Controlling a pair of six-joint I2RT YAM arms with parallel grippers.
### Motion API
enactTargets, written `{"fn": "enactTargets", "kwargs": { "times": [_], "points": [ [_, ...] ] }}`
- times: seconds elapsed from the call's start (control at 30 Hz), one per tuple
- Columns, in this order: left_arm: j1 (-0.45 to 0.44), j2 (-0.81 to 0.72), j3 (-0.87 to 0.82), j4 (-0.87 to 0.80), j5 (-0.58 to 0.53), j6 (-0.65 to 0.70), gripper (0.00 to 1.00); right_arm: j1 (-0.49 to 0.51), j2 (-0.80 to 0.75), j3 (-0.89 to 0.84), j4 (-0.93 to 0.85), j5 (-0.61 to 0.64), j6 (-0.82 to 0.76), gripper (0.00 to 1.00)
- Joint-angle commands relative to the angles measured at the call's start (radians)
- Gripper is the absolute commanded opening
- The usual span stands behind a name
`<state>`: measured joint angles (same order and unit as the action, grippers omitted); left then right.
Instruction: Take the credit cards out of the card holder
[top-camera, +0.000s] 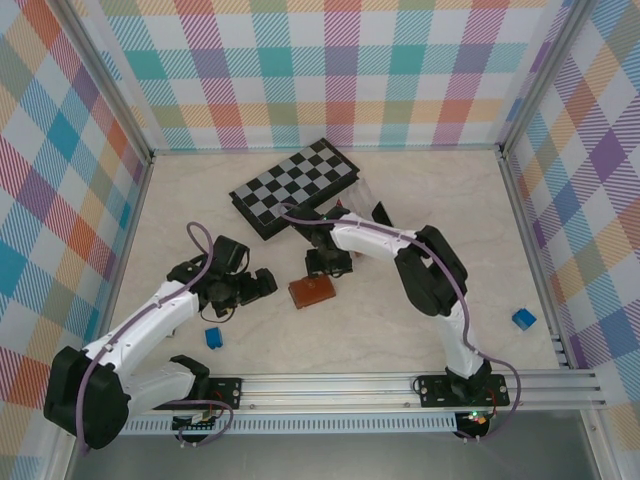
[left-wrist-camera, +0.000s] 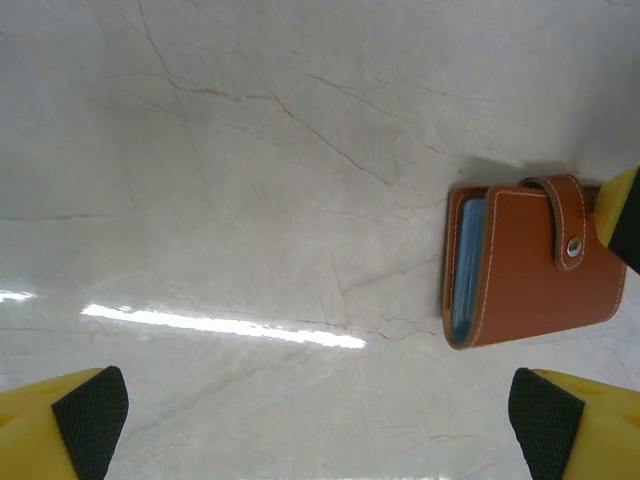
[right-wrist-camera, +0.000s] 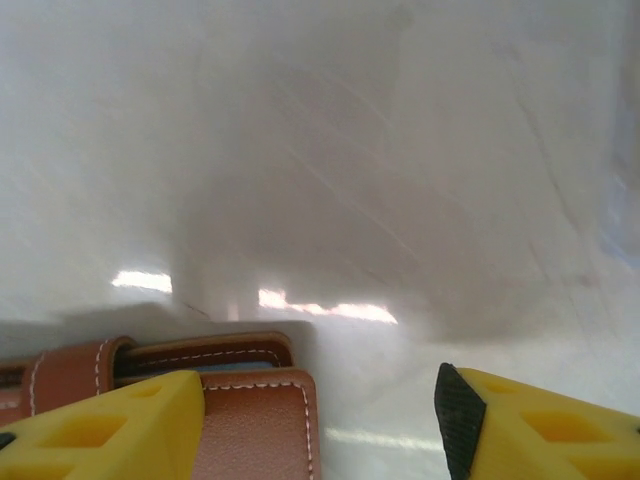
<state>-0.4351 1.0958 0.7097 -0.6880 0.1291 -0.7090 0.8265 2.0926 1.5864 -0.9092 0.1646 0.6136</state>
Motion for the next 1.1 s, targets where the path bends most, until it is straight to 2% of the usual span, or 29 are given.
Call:
{"fn": "enactTargets", "kwargs": {
  "times": [0.0,0.17,0.37,0.47,0.6,0.83,1.07],
  "points": [
    [0.02,-0.007,-0.038,0.053,0.09,-0.07,1.0,0.002,-0.068,-0.108,-0.051,-0.008,0.084,0.63],
    [0.012,-0.022,-0.109,0.168,0.192,-0.177,0.96,0.003,-0.223,-0.298,0.091,-0.168,0.144,0.57],
    [-0.026,-0.022,-0.165,0.313,0.275,-0.259,0.91,0.002,-0.339,-0.306,0.117,-0.184,0.084,0.57],
    [-0.047,-0.002,-0.184,0.396,0.31,-0.292,0.9,0.001,-0.326,-0.301,0.133,-0.216,0.027,0.55],
    [-0.072,0.046,-0.191,0.498,0.335,-0.312,0.82,0.002,-0.287,-0.285,0.148,-0.251,-0.017,0.49],
    [-0.086,0.134,-0.185,0.594,0.37,-0.317,0.7,0.002,-0.195,-0.217,0.135,-0.308,-0.064,0.49],
    [-0.095,0.21,-0.19,0.677,0.398,-0.329,0.6,0.002,-0.155,-0.202,0.12,-0.306,-0.073,0.49]
  ]
}}
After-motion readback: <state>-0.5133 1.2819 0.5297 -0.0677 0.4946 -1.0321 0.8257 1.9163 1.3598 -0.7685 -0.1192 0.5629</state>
